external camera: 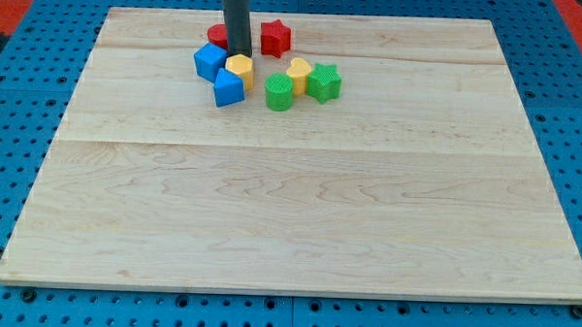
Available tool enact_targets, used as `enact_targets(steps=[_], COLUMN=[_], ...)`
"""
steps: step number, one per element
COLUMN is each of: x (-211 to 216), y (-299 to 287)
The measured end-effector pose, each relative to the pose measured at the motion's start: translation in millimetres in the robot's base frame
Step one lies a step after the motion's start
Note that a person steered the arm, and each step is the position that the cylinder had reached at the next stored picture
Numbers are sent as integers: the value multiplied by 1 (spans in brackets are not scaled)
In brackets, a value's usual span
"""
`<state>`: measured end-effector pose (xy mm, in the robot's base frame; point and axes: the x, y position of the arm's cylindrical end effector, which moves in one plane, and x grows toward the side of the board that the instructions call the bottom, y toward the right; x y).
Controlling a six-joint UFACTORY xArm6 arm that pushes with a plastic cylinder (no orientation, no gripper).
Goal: Separate the blue cube from red circle hexagon and the triangle
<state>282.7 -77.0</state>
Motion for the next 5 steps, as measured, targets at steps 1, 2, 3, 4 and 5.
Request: enact_targets(steps=[1,2,3,4,5], x=[0,1,5,15,26], y=[3,-8,-30,-53,-44])
